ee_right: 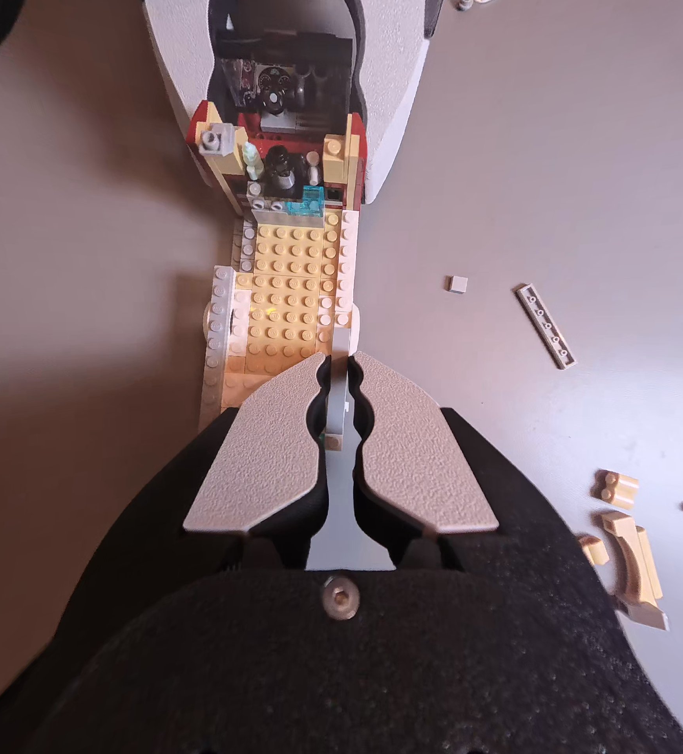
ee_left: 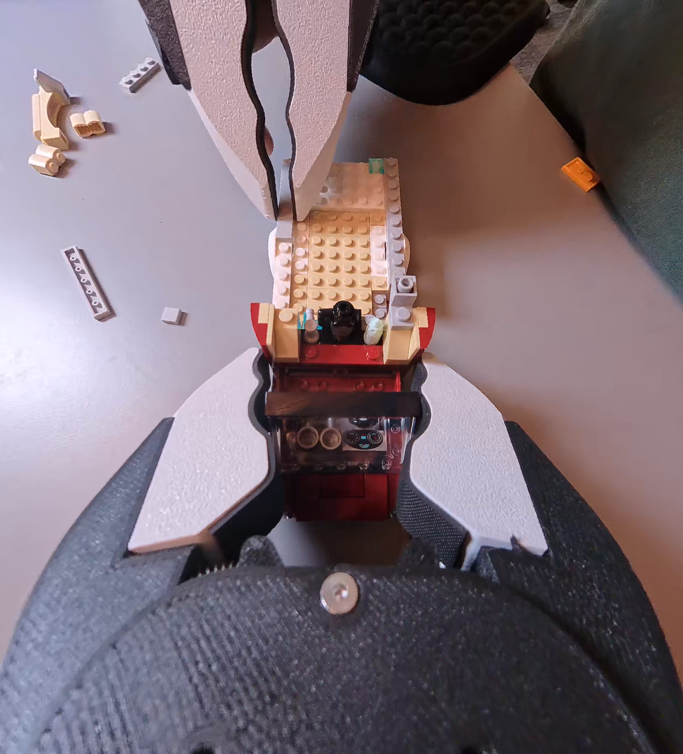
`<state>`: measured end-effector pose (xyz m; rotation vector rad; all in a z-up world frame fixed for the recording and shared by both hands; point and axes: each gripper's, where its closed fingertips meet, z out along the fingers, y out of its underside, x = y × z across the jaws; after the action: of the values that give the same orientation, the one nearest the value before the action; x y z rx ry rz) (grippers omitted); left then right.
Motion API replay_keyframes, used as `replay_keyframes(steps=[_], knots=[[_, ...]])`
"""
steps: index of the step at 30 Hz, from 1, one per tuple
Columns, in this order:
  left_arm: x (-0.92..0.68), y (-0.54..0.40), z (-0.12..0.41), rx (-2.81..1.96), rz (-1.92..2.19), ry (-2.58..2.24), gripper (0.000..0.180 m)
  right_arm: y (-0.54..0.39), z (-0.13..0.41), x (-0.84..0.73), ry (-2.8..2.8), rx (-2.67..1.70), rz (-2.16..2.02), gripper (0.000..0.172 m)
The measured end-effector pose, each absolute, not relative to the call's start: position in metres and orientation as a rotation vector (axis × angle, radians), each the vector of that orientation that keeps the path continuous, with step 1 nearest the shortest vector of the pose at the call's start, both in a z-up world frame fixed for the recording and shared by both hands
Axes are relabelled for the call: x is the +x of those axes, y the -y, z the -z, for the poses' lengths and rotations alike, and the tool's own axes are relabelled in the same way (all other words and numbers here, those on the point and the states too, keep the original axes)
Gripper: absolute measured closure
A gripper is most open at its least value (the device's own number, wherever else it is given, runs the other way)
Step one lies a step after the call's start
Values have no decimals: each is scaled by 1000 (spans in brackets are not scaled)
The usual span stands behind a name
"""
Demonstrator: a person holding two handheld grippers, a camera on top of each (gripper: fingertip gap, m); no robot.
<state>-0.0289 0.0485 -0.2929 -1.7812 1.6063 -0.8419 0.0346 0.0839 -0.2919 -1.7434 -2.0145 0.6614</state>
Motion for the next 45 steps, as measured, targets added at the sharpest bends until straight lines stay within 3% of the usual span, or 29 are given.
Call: replay_keyframes(steps=[14, 29, 35, 37, 38, 40, 43, 45], knots=[[-29, -47, 293, -1776, 858, -1618, 111, -82, 290, 34, 1847, -1456, -721, 164], [-28, -45, 293, -1772, 865, -1624, 111, -78, 288, 37, 1564, -2172, -1610, 164], [-26, -43, 291, -1797, 890, -1616, 112, -77, 290, 39, 1810, -1934, -1171, 162], [-29, -35, 286, -1845, 961, -1625, 91, -76, 292, 40, 1873, -1866, -1013, 162], [-31, -37, 277, -1824, 971, -1610, 92, -76, 291, 39, 1873, -1853, -975, 162], [-28, -39, 246, -1746, 1086, -1552, 109, -77, 291, 40, 1871, -1850, -937, 163], [-14, -68, 222, -1743, 986, -1573, 157, -78, 291, 40, 1899, -1832, -907, 163], [0, -81, 241, -1842, 872, -1722, 162, -79, 291, 38, 1923, -1821, -885, 163]])
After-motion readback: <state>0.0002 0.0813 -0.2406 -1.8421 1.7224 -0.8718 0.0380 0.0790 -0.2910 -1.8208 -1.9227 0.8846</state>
